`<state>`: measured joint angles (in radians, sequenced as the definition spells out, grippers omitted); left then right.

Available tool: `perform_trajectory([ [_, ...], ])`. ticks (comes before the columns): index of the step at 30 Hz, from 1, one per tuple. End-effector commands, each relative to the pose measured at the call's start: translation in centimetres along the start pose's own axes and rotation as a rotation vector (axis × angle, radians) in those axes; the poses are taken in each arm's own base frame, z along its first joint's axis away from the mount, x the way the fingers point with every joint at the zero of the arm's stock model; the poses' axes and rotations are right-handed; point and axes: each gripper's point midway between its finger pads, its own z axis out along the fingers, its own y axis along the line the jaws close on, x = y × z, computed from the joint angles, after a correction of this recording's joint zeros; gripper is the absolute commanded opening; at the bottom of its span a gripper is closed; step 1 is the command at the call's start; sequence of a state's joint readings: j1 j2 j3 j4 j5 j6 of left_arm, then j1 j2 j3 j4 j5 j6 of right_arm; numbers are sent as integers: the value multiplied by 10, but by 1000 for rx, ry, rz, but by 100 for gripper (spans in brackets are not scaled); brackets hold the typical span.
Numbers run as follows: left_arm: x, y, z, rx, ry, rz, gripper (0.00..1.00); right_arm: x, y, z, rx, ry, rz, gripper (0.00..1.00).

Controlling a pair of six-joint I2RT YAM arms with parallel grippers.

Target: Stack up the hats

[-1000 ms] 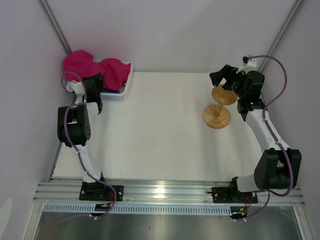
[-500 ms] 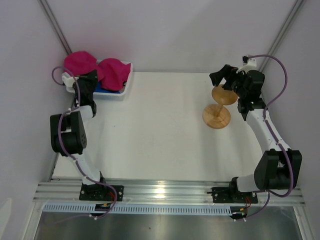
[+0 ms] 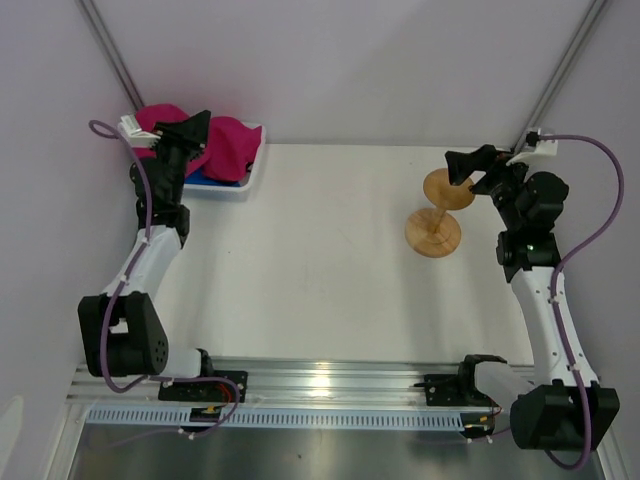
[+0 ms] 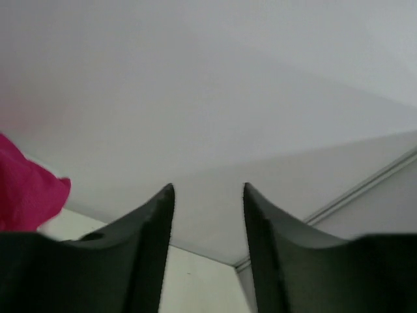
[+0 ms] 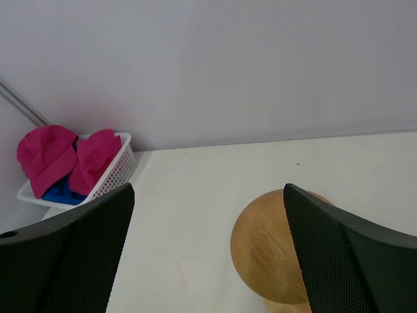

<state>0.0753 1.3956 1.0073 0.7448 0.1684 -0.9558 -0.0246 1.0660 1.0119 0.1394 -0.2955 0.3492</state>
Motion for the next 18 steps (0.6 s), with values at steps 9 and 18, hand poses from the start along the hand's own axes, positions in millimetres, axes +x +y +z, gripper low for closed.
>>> perform_trajectory([
  [9, 6, 154, -14, -634, 98, -34, 91, 11, -2, -15, 13, 13, 17, 99],
  [18, -45, 229, 25, -832, 146, 235, 94, 29, -12, 9, 2, 45, 24, 99],
])
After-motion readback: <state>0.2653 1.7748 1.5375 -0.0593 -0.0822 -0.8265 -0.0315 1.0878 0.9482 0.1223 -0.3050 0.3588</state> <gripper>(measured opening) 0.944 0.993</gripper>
